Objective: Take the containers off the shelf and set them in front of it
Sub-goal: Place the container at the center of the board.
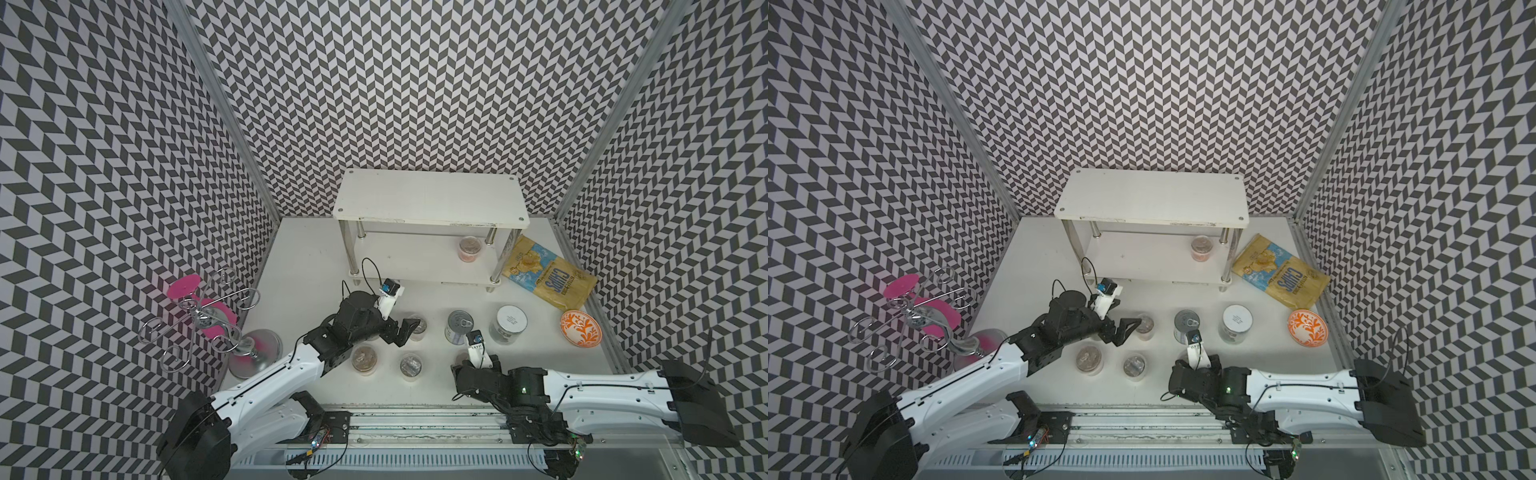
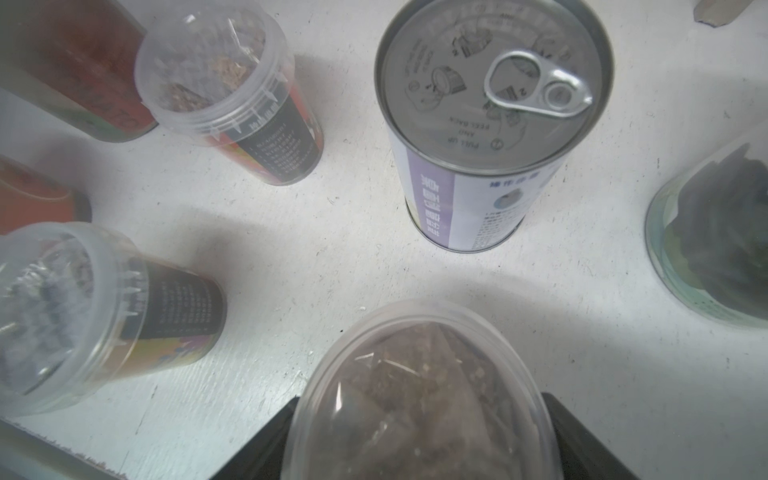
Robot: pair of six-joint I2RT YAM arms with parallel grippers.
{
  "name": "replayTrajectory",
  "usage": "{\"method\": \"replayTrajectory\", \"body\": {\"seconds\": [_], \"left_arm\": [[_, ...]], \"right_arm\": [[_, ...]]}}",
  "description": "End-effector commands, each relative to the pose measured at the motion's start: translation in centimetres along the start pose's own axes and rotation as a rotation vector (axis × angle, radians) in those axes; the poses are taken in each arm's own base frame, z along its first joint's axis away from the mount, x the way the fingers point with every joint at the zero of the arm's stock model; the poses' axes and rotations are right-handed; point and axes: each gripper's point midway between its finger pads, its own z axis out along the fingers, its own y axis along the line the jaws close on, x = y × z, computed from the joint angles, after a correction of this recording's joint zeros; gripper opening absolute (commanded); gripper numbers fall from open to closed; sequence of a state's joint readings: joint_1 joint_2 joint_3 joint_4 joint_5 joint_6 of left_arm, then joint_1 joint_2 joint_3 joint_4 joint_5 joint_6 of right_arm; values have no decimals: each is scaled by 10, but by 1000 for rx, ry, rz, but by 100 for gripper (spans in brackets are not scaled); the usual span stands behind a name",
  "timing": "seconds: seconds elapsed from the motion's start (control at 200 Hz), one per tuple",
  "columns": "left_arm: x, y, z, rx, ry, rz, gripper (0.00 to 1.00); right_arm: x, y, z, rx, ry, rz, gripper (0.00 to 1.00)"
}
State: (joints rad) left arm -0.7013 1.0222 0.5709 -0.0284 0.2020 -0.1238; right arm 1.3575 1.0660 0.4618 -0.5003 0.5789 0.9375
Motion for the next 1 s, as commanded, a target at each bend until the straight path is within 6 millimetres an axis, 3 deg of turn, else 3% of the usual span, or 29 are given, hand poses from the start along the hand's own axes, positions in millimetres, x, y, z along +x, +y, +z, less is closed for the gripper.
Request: {"method": "replayTrajectory", "body": {"seconds": [0.0,0.361,0.716,0.996], "left_arm": [[-9,-3,-6,14,-22,20,100],[-7,1,-9,2,-23,24,100],[-4,4,-8,7,-16,16,100],[-5,6,-8,5,-20,15,100]], "right_arm": [[-5,2,4,8,-41,9,87],[-19,29,-3,-95,-60,-7,90],[-1,22,-1,-59,36,-26,90],[-19,22,-12,-47,-5,-2,96]]}}
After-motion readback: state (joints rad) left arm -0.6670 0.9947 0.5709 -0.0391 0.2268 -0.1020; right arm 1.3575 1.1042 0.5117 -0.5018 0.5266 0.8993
